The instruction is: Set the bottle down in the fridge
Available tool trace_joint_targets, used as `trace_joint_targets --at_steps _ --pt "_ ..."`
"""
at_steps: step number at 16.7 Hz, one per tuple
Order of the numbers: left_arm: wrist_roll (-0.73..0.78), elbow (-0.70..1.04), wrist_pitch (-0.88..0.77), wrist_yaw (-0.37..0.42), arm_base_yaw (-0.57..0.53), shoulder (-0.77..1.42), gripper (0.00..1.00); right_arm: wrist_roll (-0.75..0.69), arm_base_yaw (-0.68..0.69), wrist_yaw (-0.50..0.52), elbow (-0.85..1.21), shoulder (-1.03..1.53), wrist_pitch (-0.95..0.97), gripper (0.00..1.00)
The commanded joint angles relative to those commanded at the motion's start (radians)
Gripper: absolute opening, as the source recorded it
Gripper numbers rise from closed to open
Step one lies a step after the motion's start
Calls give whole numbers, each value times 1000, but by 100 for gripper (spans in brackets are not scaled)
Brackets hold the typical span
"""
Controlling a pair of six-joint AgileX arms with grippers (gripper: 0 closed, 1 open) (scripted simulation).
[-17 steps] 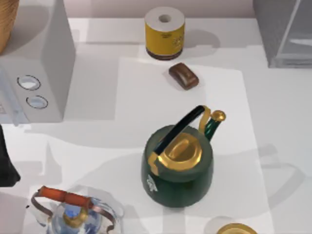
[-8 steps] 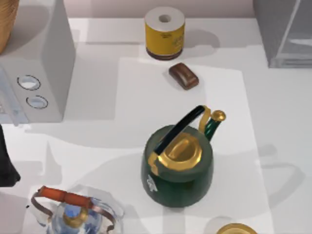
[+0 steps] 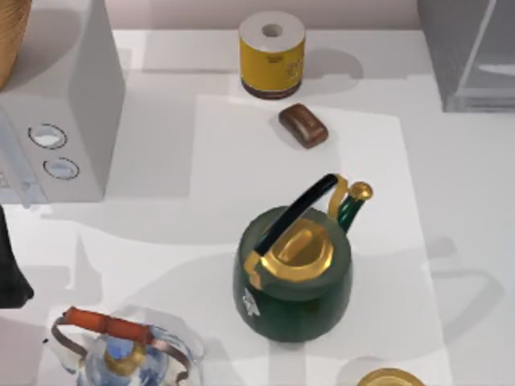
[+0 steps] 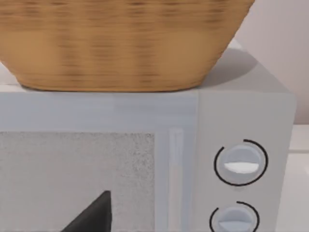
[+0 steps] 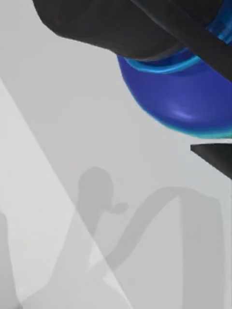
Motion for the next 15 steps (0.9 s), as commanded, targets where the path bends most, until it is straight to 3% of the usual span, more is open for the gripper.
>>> trace_joint_targets --at_steps 9,15 --pt "0 0 0 0 0 0 100 -27 -9 0 24 5 -34 1" --pt "0 0 0 0 0 0 100 -240 -96 -12 181 79 -354 1"
